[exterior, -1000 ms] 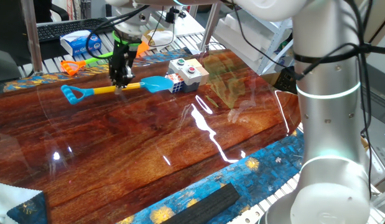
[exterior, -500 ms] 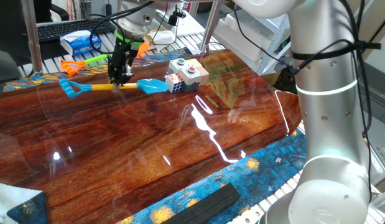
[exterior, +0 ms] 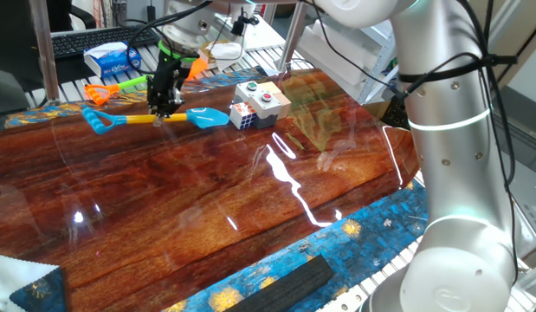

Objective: Use a shovel to scoop up an object

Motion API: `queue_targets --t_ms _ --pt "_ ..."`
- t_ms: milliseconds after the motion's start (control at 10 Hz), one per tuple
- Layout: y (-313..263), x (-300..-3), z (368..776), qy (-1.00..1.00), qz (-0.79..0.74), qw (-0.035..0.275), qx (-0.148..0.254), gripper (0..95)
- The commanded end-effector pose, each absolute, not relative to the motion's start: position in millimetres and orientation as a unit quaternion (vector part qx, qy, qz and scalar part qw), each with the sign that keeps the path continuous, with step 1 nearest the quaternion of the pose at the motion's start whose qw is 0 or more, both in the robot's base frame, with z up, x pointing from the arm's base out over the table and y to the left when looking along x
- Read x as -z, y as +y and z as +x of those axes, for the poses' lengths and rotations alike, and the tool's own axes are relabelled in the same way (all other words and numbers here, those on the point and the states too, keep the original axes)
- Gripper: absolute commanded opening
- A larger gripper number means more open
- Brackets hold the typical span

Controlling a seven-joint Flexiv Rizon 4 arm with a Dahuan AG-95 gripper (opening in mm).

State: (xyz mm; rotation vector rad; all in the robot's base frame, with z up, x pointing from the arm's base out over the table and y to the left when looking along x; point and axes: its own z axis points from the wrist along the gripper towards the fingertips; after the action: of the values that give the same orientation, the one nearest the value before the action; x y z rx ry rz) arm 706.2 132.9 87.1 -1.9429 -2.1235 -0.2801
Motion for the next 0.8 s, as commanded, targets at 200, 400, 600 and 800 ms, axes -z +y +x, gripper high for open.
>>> queue_targets --t_ms 200,400,600,800 --pt "132.4 -82.8 709.3 -0.724 -0.671 0.129 0.095 0.0" --pt "131.4 -80.6 710.0 -0.72 -0.674 0.133 0.098 0.0" --pt "128.9 -76.8 709.7 -0.717 -0.675 0.139 0.106 0.0" --pt "127.0 -74.4 709.6 -0.715 -0.675 0.144 0.111 0.0"
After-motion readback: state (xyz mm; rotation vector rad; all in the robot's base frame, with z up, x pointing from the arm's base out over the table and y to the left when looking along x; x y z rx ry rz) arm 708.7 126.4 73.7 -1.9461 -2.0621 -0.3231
